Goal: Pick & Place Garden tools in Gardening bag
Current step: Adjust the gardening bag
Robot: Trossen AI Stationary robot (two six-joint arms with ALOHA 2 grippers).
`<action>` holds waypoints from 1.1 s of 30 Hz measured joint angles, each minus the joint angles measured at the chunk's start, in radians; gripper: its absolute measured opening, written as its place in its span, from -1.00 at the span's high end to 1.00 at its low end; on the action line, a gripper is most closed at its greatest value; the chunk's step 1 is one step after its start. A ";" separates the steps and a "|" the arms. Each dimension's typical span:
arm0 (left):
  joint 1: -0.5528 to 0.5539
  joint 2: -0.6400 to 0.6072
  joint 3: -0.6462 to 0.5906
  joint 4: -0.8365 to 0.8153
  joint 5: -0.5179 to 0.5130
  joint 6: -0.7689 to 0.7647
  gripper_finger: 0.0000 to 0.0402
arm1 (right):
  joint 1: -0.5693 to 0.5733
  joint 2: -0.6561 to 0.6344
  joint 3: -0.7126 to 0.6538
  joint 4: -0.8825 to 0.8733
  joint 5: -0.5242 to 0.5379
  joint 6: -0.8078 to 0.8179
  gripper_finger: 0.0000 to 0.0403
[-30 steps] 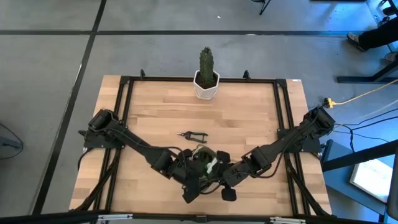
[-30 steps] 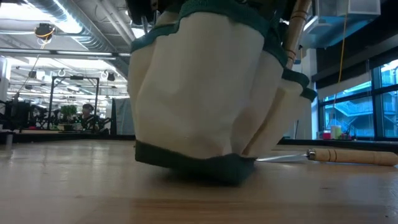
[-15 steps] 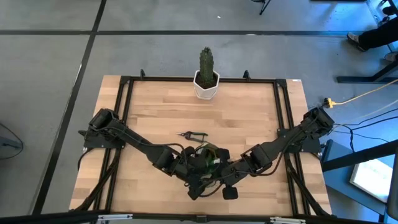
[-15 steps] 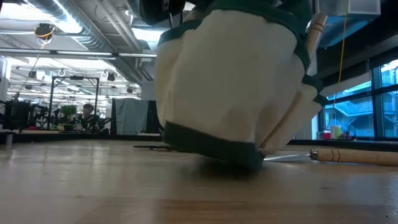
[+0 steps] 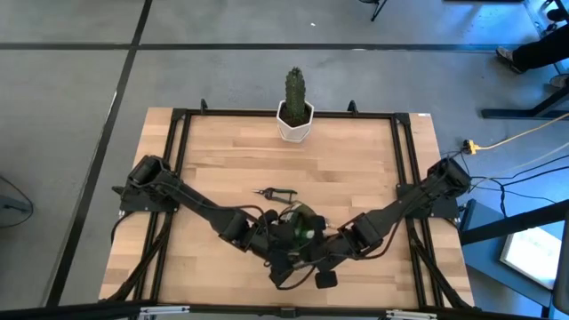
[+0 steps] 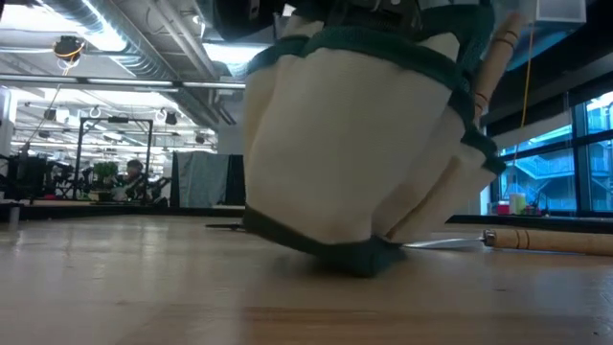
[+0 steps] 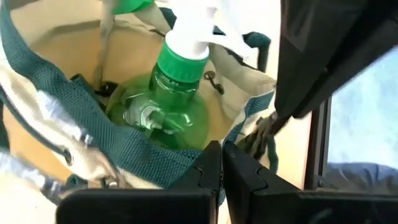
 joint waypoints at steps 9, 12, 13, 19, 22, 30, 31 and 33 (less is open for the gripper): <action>0.007 -0.004 0.002 0.018 -0.019 -0.004 0.99 | 0.015 0.002 0.043 -0.156 0.131 -0.035 0.96; 0.008 -0.004 0.002 0.030 -0.015 -0.004 0.99 | 0.020 0.006 0.044 -0.169 0.160 -0.034 0.96; 0.010 -0.004 0.002 0.028 -0.010 -0.006 0.99 | 0.023 0.008 0.044 -0.166 0.171 -0.035 0.96; 0.013 -0.004 0.002 0.025 0.014 -0.010 0.99 | 0.029 0.016 0.043 -0.151 0.185 -0.034 0.96; 0.013 -0.004 0.002 0.023 0.015 -0.012 0.99 | 0.029 0.016 0.043 -0.138 0.185 -0.033 0.96; 0.013 -0.008 0.006 -0.049 0.021 -0.070 0.99 | 0.024 0.017 0.042 -0.112 0.141 -0.029 0.96; 0.013 -0.008 0.006 -0.050 0.028 -0.072 0.99 | 0.024 0.017 0.042 -0.112 0.140 -0.029 0.96; 0.013 -0.009 0.006 -0.051 0.035 -0.073 0.99 | 0.024 0.018 0.051 -0.118 0.138 -0.030 0.96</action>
